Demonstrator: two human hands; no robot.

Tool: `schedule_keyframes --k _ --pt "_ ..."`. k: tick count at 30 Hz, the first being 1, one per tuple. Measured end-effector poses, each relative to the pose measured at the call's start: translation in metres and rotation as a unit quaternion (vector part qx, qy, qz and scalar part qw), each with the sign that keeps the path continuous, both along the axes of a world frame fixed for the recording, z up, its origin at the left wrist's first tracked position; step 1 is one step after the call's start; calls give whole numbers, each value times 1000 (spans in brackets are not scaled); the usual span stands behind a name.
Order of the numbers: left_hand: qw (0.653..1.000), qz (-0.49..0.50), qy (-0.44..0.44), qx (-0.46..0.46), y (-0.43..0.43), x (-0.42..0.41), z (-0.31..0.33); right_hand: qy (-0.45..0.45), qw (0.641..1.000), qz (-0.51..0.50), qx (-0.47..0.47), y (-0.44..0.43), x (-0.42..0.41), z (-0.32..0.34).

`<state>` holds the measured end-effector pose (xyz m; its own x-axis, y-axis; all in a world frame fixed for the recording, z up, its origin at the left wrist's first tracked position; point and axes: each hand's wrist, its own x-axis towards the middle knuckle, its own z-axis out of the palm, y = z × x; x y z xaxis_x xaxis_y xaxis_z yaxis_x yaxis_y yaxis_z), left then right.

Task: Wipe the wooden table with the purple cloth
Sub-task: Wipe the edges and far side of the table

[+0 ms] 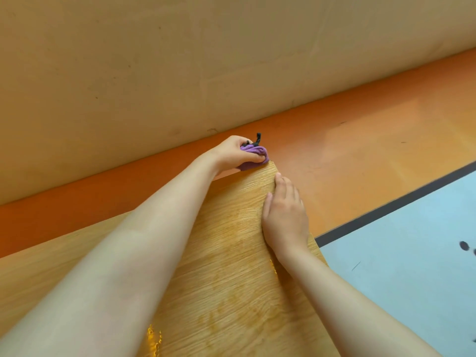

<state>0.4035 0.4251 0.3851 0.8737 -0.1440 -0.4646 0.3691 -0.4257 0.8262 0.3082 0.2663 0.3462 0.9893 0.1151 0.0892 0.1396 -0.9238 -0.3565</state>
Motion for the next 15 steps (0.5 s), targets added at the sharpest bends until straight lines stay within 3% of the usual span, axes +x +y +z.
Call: schedule_keyframes --k 9,15 --pt "993 -2 72 89 98 -66 13 15 1000 8 -2 0 0 4" --pt "998 3 20 58 47 -36 8 8 1000 19 12 -3 1 6"
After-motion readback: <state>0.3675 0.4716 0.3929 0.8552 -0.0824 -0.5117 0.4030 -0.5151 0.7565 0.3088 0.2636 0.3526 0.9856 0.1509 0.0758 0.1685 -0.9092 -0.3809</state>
